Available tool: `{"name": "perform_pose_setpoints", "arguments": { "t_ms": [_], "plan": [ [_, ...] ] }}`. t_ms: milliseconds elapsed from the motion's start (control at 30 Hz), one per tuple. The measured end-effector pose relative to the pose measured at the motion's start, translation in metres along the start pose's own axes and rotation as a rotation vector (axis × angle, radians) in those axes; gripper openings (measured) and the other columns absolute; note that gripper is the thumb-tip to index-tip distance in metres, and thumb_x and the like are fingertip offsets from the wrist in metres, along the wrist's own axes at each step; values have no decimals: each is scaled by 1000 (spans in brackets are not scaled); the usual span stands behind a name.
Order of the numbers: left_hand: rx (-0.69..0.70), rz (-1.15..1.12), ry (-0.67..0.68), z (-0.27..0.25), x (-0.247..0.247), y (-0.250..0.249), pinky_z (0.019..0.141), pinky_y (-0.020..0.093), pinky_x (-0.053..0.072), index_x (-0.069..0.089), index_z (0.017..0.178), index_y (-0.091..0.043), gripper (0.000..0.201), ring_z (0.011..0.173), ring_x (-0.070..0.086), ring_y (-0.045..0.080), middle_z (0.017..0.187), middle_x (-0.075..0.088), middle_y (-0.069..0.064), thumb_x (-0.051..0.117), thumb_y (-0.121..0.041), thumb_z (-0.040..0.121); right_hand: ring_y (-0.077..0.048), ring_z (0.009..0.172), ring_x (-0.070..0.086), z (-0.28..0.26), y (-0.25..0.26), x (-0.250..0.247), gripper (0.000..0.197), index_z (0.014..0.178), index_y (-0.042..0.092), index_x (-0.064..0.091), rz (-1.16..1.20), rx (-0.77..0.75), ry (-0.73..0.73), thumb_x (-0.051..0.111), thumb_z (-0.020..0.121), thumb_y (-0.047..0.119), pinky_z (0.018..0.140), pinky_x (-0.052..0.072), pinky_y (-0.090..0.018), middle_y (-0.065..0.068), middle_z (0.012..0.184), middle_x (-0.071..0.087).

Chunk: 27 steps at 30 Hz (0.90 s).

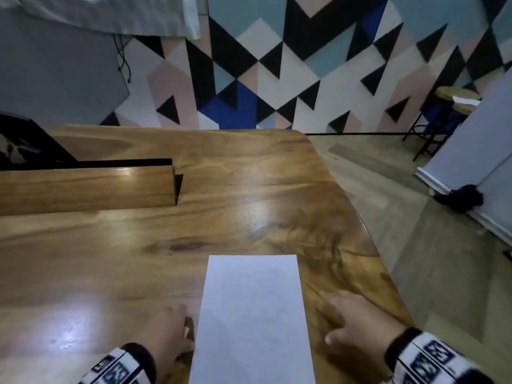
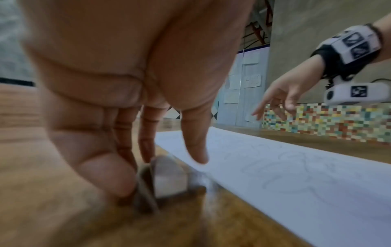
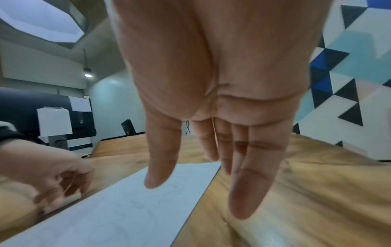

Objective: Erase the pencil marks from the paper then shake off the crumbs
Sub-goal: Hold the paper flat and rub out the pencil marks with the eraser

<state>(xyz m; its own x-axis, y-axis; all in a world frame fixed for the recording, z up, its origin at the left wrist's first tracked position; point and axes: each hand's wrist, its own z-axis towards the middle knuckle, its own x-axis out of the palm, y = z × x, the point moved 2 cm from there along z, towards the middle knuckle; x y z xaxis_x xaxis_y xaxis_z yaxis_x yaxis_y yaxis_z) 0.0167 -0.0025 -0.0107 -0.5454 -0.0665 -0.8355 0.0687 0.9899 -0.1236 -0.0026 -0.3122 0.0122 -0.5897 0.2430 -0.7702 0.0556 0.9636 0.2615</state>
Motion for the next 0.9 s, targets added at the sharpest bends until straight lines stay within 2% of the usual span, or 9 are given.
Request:
{"name": "perform_pose_setpoints", "arguments": {
  "t_ms": [100,200,300,367,500,600,700,767,900],
  "plan": [
    [-75,-26,24,7,8,2,85,27,45,42,113,-16,36,108,57,21,119,57,6,58,-28,83,-16,143,18,26,5,-1,96,152,19,12,64,-18,-49,72,79,37,114,17,-23,4,158,13],
    [-69,-104,-29,7,10,6,71,23,42,47,95,-21,16,97,59,17,103,64,1,57,-25,83,-16,146,2,51,13,6,107,152,21,0,-37,-69,-53,72,76,45,118,13,-33,11,159,-1],
    [-18,-281,-133,12,-3,1,48,13,37,55,91,-21,9,63,53,2,70,58,-8,58,-19,82,-12,145,-16,71,15,11,113,150,23,-12,-139,-67,-54,67,76,54,119,1,-42,14,157,-18],
    [64,-421,-143,22,-17,-11,45,11,37,59,86,-25,13,48,51,2,58,53,-9,64,-15,79,-11,143,-21,80,16,11,115,150,22,-15,-166,-67,-48,65,76,57,117,-3,-45,14,155,-23],
    [169,-644,-29,57,-31,-44,51,16,39,69,89,-24,21,39,48,0,62,57,-7,75,-17,70,-10,141,-26,94,14,12,116,149,24,-17,-179,-71,-15,65,74,60,116,-7,-48,16,153,-27],
    [225,-650,-28,87,-33,-68,63,17,42,71,97,-22,25,54,53,-3,73,65,-7,74,-17,72,-10,141,-27,98,13,16,117,148,26,-19,-176,-78,11,64,74,61,115,-9,-48,17,152,-29],
    [236,-631,-30,110,-29,-88,67,10,45,68,104,-18,27,82,63,9,97,71,-3,67,-13,78,-8,141,-27,100,13,18,118,148,27,-20,-152,-72,19,65,74,60,115,-9,-46,17,151,-31],
    [218,-639,-47,120,-27,-99,69,16,45,68,105,-17,29,82,63,13,102,72,4,68,-10,77,-8,140,-27,100,14,19,120,147,27,-21,-143,-71,23,66,72,61,115,-9,-45,17,151,-32],
    [214,-572,-149,135,-28,-122,73,18,41,70,98,-15,25,85,63,15,99,73,4,73,-14,72,-7,138,-30,100,15,24,127,146,26,-24,-127,-58,18,68,67,65,115,-11,-47,17,148,-35]
  ]
}}
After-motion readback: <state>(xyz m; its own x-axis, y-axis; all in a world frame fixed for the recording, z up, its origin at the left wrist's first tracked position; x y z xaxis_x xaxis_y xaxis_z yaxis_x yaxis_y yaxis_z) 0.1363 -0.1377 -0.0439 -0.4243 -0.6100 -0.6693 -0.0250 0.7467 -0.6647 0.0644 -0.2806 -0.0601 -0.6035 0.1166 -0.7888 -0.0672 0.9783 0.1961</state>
